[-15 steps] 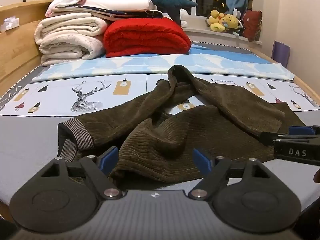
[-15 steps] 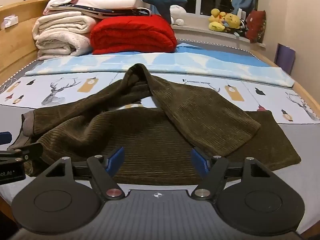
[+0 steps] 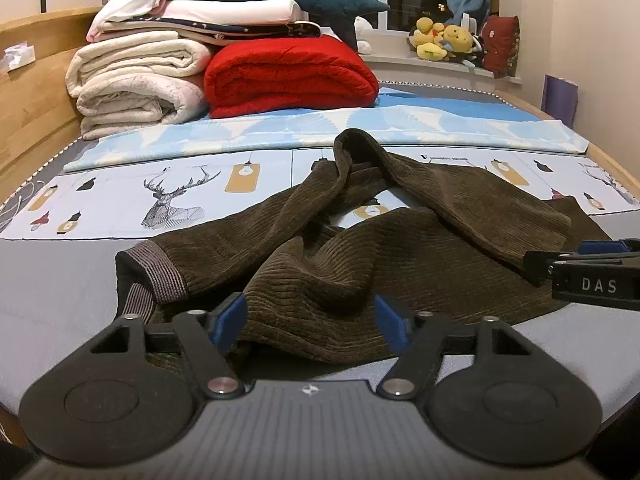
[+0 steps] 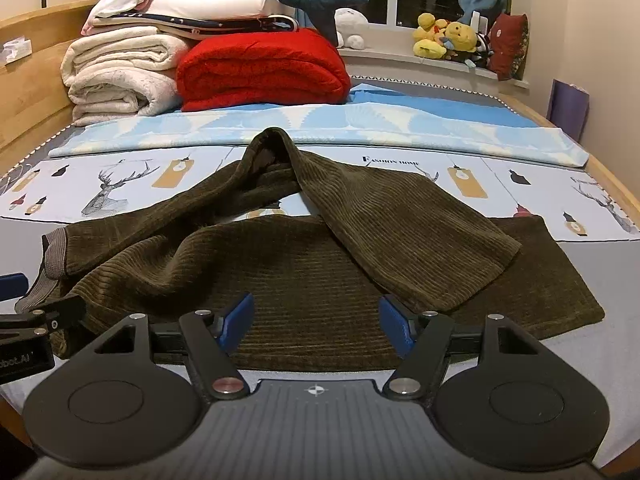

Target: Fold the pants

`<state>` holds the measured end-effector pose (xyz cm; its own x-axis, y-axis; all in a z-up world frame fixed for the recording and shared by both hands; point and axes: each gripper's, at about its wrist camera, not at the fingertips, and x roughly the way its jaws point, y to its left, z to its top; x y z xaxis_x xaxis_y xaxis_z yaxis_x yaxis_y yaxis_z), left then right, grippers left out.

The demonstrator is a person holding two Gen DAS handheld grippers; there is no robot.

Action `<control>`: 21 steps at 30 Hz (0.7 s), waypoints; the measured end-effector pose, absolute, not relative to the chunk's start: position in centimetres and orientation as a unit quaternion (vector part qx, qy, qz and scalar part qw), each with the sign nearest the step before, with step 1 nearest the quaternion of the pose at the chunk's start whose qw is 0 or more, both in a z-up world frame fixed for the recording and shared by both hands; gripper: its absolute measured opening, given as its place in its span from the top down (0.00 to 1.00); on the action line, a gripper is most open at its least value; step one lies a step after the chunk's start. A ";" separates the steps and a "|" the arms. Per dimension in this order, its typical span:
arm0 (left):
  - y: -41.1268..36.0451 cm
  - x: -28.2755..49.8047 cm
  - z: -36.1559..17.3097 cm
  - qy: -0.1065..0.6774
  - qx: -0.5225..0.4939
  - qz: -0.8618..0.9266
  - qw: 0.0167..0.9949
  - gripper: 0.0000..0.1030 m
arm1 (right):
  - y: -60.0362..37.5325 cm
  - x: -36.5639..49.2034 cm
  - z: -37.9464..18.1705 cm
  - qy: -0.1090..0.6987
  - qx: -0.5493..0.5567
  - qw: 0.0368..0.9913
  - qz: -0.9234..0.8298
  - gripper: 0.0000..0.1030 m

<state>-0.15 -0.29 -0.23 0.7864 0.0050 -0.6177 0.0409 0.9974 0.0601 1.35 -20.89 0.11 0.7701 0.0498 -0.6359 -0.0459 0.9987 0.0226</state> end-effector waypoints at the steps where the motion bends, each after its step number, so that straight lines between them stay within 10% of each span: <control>1: -0.4 -0.2 -0.1 0.323 0.033 -0.008 0.946 0.40 | -20.9 1.3 0.1 0.338 0.003 0.941 0.025 0.32; 8: -0.2 -0.3 0.5 0.304 0.035 -0.032 0.951 0.76 | -21.5 1.4 0.5 0.332 0.014 0.943 0.016 0.36; 14: 3.4 1.8 3.3 0.279 0.070 -0.073 0.955 0.79 | -25.0 2.1 2.8 0.285 0.016 0.958 -0.015 0.66; 21: 14.1 9.1 0.3 0.375 0.037 0.035 0.926 0.79 | -37.1 5.6 3.1 0.302 0.080 0.944 -0.106 0.58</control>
<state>9.12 14.11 0.31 0.7163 0.0928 -0.6916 -0.0373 0.9948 0.0948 5.56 -37.15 3.13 0.7947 -0.1515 -0.5878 0.2484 0.9647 0.0872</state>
